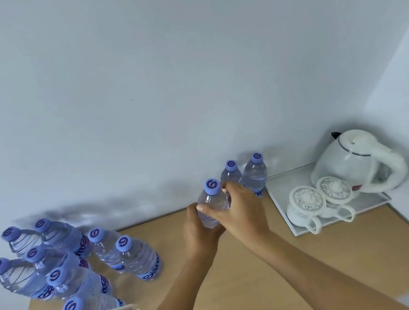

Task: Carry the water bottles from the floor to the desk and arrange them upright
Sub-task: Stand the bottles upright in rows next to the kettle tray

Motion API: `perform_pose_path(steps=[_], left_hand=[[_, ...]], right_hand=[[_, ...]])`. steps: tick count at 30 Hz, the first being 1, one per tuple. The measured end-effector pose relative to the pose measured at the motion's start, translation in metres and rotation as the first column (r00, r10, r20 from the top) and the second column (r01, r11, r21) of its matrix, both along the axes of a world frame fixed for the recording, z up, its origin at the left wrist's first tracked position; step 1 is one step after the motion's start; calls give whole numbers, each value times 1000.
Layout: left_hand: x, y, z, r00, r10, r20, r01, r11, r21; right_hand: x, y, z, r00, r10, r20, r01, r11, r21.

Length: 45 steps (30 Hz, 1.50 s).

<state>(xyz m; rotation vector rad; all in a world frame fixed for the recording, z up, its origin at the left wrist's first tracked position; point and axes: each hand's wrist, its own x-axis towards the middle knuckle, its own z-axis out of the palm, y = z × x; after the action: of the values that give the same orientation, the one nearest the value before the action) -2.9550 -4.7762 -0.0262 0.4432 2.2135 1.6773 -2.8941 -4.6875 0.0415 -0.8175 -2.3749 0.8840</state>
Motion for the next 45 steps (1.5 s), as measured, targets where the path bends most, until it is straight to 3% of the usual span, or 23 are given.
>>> perform_pose_path(steps=[6, 15, 24, 33, 38, 45], left_hand=[[28, 5, -1, 994, -106, 11, 105, 991, 81], [68, 25, 5, 969, -245, 36, 241, 966, 96], [92, 35, 9, 987, -161, -3, 161, 986, 37], [59, 21, 21, 944, -326, 60, 328, 944, -28], [40, 10, 27, 969, -229, 90, 230, 973, -3], [26, -1, 43, 998, -64, -16, 65, 995, 76]], right_hand=[[37, 20, -6, 959, 247, -139, -280, 906, -317], [76, 52, -12, 969, 189, -159, -232, 917, -325], [95, 68, -11, 962, 217, -166, -264, 897, -355], [63, 86, 21, 899, 426, -104, -429, 804, -412], [32, 90, 43, 856, 482, -187, -513, 747, -424], [-7, 84, 70, 792, 562, -238, -602, 656, -455]])
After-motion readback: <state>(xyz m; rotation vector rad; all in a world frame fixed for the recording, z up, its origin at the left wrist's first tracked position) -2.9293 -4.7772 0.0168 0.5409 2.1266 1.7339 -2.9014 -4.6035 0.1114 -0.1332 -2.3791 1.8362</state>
